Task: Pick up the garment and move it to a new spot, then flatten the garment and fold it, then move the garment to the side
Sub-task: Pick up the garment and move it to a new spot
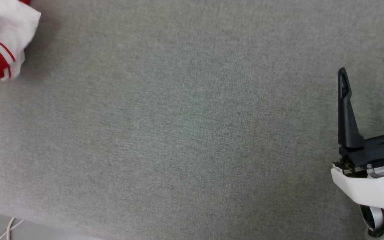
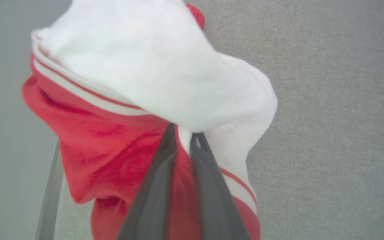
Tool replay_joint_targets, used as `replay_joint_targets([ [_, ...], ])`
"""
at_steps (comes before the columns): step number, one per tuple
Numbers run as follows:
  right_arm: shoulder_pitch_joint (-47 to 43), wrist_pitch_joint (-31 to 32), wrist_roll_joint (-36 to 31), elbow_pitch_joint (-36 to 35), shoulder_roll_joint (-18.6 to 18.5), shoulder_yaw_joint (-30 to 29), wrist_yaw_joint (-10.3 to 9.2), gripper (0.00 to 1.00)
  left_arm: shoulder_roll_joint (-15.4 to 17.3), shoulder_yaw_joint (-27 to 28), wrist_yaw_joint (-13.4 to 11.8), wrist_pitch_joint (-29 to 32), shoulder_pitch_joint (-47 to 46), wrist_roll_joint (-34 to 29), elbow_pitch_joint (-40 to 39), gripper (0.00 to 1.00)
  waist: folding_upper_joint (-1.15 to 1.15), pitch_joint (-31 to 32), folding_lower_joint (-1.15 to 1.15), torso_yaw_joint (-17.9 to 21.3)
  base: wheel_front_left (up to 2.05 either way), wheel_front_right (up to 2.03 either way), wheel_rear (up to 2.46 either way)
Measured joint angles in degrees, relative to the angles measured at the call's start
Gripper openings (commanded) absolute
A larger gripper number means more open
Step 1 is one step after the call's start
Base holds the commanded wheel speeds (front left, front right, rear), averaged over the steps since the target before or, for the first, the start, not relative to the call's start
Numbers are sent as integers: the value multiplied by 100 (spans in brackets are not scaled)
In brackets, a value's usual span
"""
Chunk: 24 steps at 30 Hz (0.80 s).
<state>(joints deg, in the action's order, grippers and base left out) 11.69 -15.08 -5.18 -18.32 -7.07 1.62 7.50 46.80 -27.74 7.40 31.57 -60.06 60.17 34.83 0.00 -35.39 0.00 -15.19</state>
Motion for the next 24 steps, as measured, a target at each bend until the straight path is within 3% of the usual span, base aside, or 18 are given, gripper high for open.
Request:
replay_joint_targets([
  [11, -124, 0, 224, 181, 280, 47, 0, 100, 488, -806, 0, -33, -739, -261, -1252, 0, 0, 886, -1, 149, 0, 0, 0],
  [17, -143, 0, 320, 256, 374, 85, 0, 100, 422, -1339, 0, 138, -1354, -359, -1893, 0, 0, 1194, -1, 430, 0, 0, 0],
  [24, -214, -1, 570, 315, 405, 56, 0, 100, 2, -1989, 0, 308, -1985, -481, -2512, 0, 0, 1454, -1, 887, 0, 0, 0],
])
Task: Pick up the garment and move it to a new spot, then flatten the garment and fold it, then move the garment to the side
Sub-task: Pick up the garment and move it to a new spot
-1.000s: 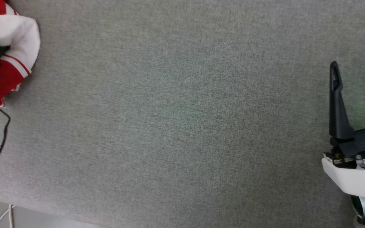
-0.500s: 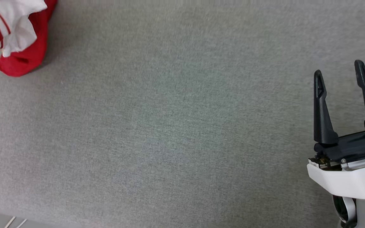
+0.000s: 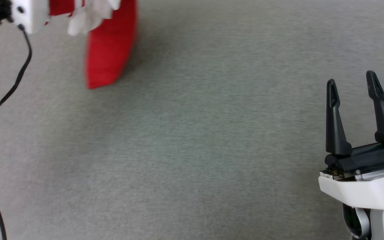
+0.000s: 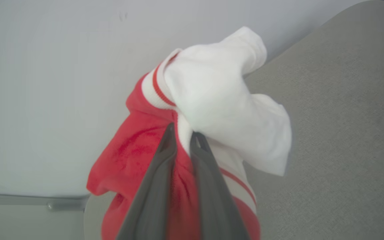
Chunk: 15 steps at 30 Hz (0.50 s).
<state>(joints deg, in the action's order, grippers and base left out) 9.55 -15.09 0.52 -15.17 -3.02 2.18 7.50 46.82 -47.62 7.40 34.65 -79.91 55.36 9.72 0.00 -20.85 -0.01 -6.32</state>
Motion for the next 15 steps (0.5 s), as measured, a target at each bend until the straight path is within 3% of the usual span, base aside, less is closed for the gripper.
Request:
replay_joint_targets([
  [15, -156, 0, 490, 56, 2, -178, 0, 100, -805, -1534, 0, -66, -698, 182, -1067, 0, 0, 351, 0, 1202, 0, 0, 0],
])
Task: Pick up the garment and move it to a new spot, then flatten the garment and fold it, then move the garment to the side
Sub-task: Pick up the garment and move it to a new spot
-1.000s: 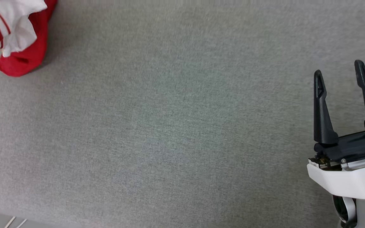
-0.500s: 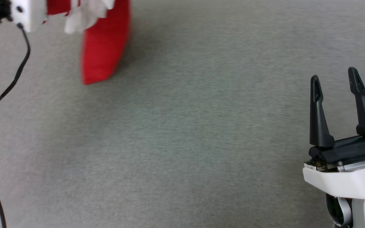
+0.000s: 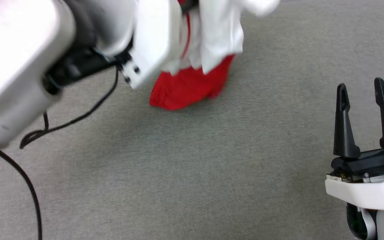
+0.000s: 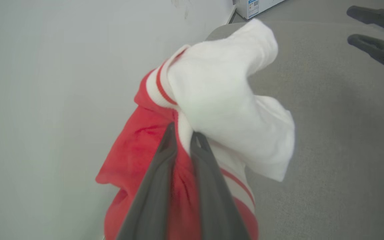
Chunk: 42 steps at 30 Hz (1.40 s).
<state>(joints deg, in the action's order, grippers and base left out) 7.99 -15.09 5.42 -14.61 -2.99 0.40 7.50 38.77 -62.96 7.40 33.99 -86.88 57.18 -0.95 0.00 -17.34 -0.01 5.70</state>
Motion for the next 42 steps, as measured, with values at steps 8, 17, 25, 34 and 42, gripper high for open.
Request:
replay_joint_targets([
  [8, -9, 0, 126, 25, 1, -8, 0, 100, -349, -962, 0, -290, 1173, -93, -16, 0, 0, -136, 0, 240, 0, 0, 0],
  [17, 29, 0, 89, 155, 2, 8, 0, 100, -822, -1045, 0, -189, 2887, -631, 730, 0, 0, -354, 1, 236, 0, 0, 0],
  [25, 15, 0, 14, 289, 3, -4, 0, 100, -1070, -1043, 0, -944, 3243, -649, 1228, 100, 0, -297, 1, 147, 0, 0, 0],
  [34, -264, 1, -49, 481, 4, -8, 0, 100, -1155, -299, -235, -3214, 3066, -870, 1558, 100, 0, 213, 1, -73, 0, 0, 0],
  [42, -515, 0, -87, 589, 3, -43, 0, 100, -949, 347, -1413, -4775, 3794, -1311, 1499, 100, 0, 691, 0, -406, 0, 0, 0],
])
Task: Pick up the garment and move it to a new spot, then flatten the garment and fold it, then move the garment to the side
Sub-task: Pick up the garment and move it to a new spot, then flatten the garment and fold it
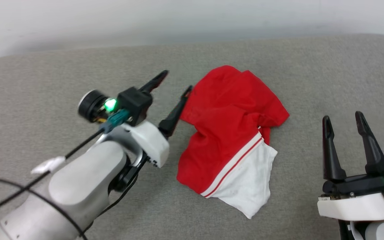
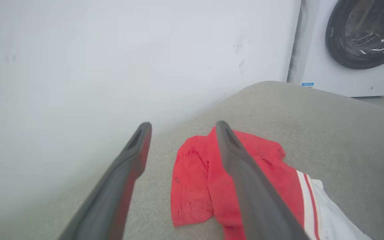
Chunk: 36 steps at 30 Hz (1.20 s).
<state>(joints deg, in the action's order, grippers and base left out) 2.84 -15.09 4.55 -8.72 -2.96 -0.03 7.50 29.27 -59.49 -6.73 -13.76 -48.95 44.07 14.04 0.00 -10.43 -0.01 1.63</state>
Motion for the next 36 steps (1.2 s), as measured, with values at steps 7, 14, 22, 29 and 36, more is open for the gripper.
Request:
replay_joint_targets([
  [7, -159, 0, -10, 58, 1, -31, 0, 100, 59, 1306, -1103, -125, 1183, -787, -681, 100, 0, 245, 0, -285, 0, 0, 0],
  [14, -258, 0, -26, 152, 1, -78, 0, 100, -266, 2650, -1521, -131, 2789, -1740, -1212, 100, 0, 426, 0, -408, 0, 0, 0],
  [22, -513, 1, -22, 330, 2, -93, 0, 100, -806, 3731, -1302, -131, 4103, -2424, -1224, 100, 0, 737, 0, -442, 0, 0, 0],
  [29, -754, 1, 38, 466, 1, -137, 0, 100, -1236, 4283, -836, -131, 4757, -2900, -1188, 100, 0, 981, 0, -454, 0, 0, 0],
  [36, -959, 1, 107, 595, 2, -187, 0, 100, -1625, 4814, -353, -131, 5159, -3247, -1150, 100, 0, 1086, 0, -443, 0, 0, 0],
])
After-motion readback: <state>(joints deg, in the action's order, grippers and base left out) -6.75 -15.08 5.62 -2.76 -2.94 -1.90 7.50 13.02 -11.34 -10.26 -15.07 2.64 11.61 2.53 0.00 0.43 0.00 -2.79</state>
